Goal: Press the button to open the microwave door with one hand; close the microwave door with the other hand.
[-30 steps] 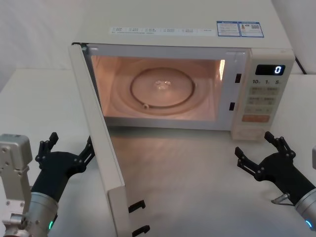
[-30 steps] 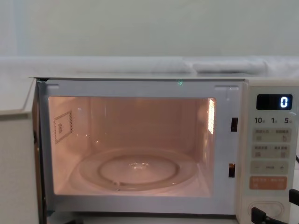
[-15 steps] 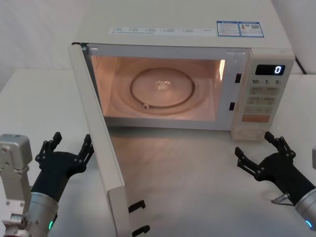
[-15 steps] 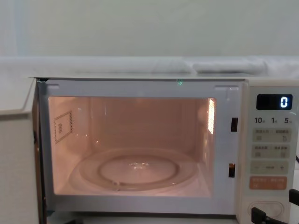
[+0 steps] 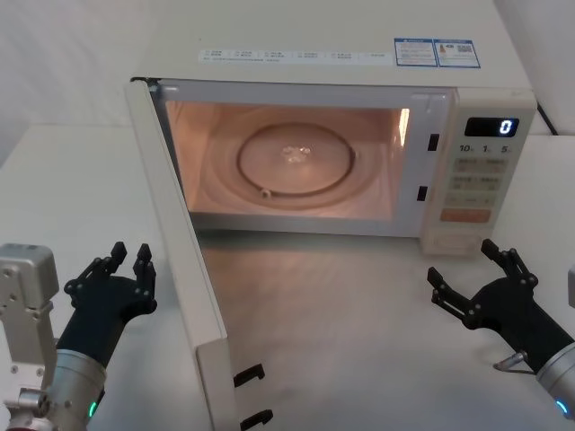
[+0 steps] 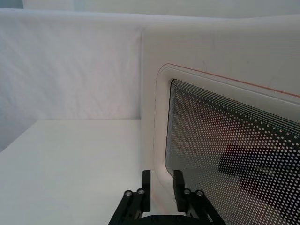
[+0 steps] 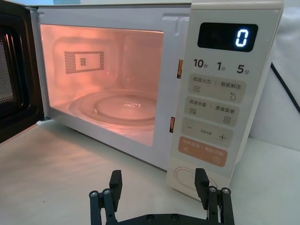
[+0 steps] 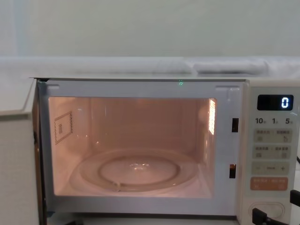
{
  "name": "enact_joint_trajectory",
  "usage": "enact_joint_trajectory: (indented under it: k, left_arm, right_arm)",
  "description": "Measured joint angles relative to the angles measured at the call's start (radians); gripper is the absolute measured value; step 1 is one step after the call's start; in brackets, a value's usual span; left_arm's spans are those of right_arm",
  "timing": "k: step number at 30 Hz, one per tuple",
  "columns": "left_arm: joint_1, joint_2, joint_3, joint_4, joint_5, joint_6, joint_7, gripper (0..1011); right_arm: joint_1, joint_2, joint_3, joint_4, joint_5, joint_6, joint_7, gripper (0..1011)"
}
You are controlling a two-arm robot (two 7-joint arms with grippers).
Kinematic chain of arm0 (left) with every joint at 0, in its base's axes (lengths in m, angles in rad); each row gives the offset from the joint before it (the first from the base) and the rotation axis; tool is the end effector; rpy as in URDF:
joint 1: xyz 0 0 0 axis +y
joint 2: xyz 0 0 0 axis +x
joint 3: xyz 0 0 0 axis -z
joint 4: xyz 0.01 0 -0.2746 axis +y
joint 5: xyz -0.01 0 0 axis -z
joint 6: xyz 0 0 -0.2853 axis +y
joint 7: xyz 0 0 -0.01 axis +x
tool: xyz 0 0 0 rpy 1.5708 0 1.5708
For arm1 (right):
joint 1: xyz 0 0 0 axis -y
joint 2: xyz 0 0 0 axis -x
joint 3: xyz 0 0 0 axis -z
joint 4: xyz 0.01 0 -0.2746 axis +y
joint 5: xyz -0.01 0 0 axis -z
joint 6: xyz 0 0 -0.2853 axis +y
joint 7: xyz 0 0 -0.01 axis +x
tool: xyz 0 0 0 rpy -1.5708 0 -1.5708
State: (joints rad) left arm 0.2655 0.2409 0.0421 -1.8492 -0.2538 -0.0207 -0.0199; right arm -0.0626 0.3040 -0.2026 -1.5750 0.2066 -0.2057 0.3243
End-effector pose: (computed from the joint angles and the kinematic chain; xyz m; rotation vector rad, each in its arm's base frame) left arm 0.2335 0.0363 -0.2707 -0.0380 0.0141 1.4461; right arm 0.2804 -0.0260 -0.3049 -0.0007 -0.1232 -1.0366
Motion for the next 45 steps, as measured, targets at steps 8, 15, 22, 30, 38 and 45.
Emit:
enact_joint_trajectory:
  k: [8, 15, 22, 30, 38, 45]
  left_arm:
    - [0.000, 0.000, 0.000, 0.000, 0.000, 0.000, 0.000, 79]
    - [0.000, 0.000, 0.000, 0.000, 0.000, 0.000, 0.000, 0]
    - [0.000, 0.000, 0.000, 0.000, 0.000, 0.000, 0.000, 0]
    - [0.000, 0.000, 0.000, 0.000, 0.000, 0.000, 0.000, 0]
    - [0.000, 0.000, 0.000, 0.000, 0.000, 0.000, 0.000, 0]
    - [0.000, 0.000, 0.000, 0.000, 0.000, 0.000, 0.000, 0]
  right_arm:
    - [0.000, 0.000, 0.000, 0.000, 0.000, 0.000, 0.000, 1002]
    - [0.000, 0.000, 0.000, 0.000, 0.000, 0.000, 0.000, 1002]
    - [0.000, 0.000, 0.000, 0.000, 0.000, 0.000, 0.000, 1002]
    - [0.000, 0.000, 0.000, 0.000, 0.000, 0.000, 0.000, 1002]
    - [0.000, 0.000, 0.000, 0.000, 0.000, 0.000, 0.000, 1002]
    - [0.000, 0.000, 0.000, 0.000, 0.000, 0.000, 0.000, 1002]
